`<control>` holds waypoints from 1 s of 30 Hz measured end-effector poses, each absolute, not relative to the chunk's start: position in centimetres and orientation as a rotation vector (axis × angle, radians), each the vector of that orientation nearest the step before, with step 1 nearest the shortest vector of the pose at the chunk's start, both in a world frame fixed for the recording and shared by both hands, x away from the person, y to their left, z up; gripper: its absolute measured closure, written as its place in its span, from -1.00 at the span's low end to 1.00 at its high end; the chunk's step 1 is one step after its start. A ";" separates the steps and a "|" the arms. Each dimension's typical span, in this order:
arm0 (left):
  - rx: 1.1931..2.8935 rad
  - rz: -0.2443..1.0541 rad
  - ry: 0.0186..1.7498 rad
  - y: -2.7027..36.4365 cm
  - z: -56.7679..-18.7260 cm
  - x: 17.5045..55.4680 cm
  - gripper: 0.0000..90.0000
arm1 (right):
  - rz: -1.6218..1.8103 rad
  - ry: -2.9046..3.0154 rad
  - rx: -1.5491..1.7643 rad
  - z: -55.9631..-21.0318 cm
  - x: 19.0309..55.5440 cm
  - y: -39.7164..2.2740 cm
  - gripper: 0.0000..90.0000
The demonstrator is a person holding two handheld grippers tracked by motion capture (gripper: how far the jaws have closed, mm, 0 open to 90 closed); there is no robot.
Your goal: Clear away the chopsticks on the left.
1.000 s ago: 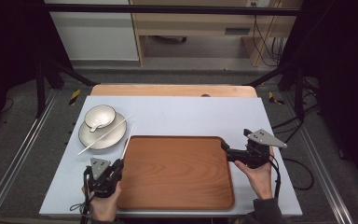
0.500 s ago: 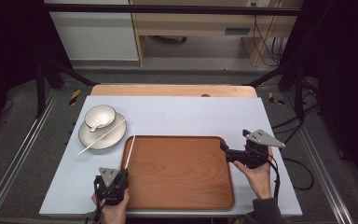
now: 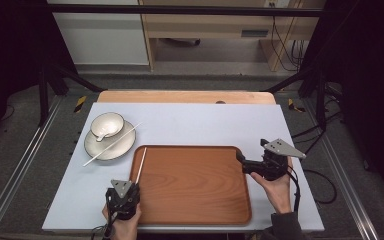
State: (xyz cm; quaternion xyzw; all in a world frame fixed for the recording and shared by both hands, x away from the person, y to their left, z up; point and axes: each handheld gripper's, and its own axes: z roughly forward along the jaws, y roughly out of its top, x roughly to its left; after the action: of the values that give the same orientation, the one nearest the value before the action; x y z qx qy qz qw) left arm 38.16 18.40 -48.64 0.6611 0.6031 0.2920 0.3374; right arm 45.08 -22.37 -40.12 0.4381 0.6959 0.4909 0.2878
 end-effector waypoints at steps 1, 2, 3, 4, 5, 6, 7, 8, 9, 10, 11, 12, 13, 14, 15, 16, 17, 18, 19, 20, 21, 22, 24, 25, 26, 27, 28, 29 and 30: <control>1.725 0.763 1.572 18.4 -48.6 38.2 0.87 | 1.311 1.858 1.169 -40.1 45.1 -22.4 -0.89; 1.726 0.764 1.571 18.4 -48.6 38.2 0.86 | 1.312 1.858 1.169 -40.1 45.1 -22.4 -0.89; 1.728 0.765 1.571 18.4 -48.6 38.2 0.86 | 1.311 1.859 1.169 -40.1 45.1 -22.3 -0.89; 1.730 0.765 1.569 18.4 -48.6 38.2 0.86 | 1.310 1.859 1.169 -40.1 45.1 -22.3 -0.89; 1.733 0.766 1.566 18.4 -48.6 38.2 0.86 | 1.310 1.861 1.169 -40.1 45.1 -22.4 -0.89; 1.737 0.767 1.564 18.4 -48.6 38.2 0.85 | 1.310 1.859 1.170 -40.1 45.1 -22.3 -0.89; 1.740 0.764 1.561 18.4 -48.6 38.2 0.84 | 1.311 1.858 1.169 -40.1 45.1 -22.4 -0.89; 1.742 0.766 1.562 18.3 -48.6 38.2 0.80 | 1.311 1.858 1.170 -40.1 45.1 -22.4 -0.89; 1.744 0.766 1.560 18.3 -48.6 38.2 0.79 | 1.312 1.857 1.170 -40.1 45.1 -22.4 -0.89; 1.746 0.765 1.557 18.3 -48.6 38.2 0.79 | 1.314 1.857 1.169 -40.1 45.0 -22.4 -0.89; 1.750 0.757 1.554 18.4 -48.5 38.3 0.79 | 1.315 1.856 1.169 -40.1 45.0 -22.4 -0.89; 1.746 0.745 1.545 18.4 -48.4 38.2 0.78 | 1.316 1.855 1.169 -40.1 45.0 -22.4 -0.89; 1.740 0.739 1.532 18.5 -48.1 38.2 0.77 | 1.313 1.855 1.168 -40.0 45.0 -22.5 -0.89; 1.737 0.738 1.522 18.6 -47.8 38.1 0.74 | 1.315 1.854 1.168 -40.0 45.0 -22.5 -0.89; 1.732 0.730 1.506 18.7 -47.4 38.1 0.71 | 1.314 1.854 1.171 -40.0 45.0 -22.5 -0.89; 1.713 0.715 1.479 19.0 -46.8 38.1 0.68 | 1.315 1.854 1.170 -40.0 45.0 -22.5 -0.89; 1.703 0.714 1.463 19.1 -46.2 38.0 0.65 | 1.311 1.855 1.169 -40.1 45.0 -22.5 -0.89; 1.696 0.712 1.438 19.3 -45.6 38.1 0.60 | 1.313 1.855 1.169 -40.1 45.0 -22.4 -0.89; 1.690 0.708 1.407 19.8 -44.9 38.2 0.56 | 1.313 1.854 1.170 -40.0 45.0 -22.4 -0.89; 1.684 0.707 1.395 20.0 -44.5 38.3 0.52 | 1.314 1.854 1.169 -40.0 45.0 -22.5 -0.89; 1.690 0.710 1.370 20.4 -43.9 38.4 0.47 | 1.312 1.854 1.172 -40.0 45.0 -22.5 -0.89; 1.691 0.716 1.349 20.7 -43.4 38.7 0.41 | 1.316 1.851 1.174 -40.0 45.0 -22.5 -0.89; 1.713 0.723 1.314 21.5 -42.3 39.2 0.32 | 1.319 1.847 1.172 -40.0 45.0 -22.6 -0.89; 1.727 0.712 1.286 21.9 -41.8 39.5 0.25 | 1.320 1.846 1.172 -40.0 45.0 -22.6 -0.89; 1.734 0.696 1.259 22.3 -41.3 39.8 0.19 | 1.319 1.847 1.174 -39.9 44.9 -22.6 -0.89; 1.739 0.684 1.234 22.6 -40.8 40.1 0.13 | 1.319 1.847 1.175 -40.0 44.9 -22.6 -0.89; 1.746 0.683 1.204 23.0 -40.3 40.4 0.07 | 1.320 1.847 1.176 -40.0 44.9 -22.6 -0.89; 1.750 0.688 1.178 23.4 -39.8 40.7 0.01 | 1.318 1.847 1.174 -40.0 44.9 -22.6 -0.89; 1.763 0.692 1.157 23.7 -39.4 41.1 -0.04 | 1.318 1.847 1.174 -39.9 45.0 -22.6 -0.89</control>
State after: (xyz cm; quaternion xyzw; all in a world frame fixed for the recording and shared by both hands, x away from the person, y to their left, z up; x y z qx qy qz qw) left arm 41.11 23.72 -39.39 0.7114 0.4667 0.2791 0.4451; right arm 44.95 -22.59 -39.95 0.4398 0.6920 0.4940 0.2893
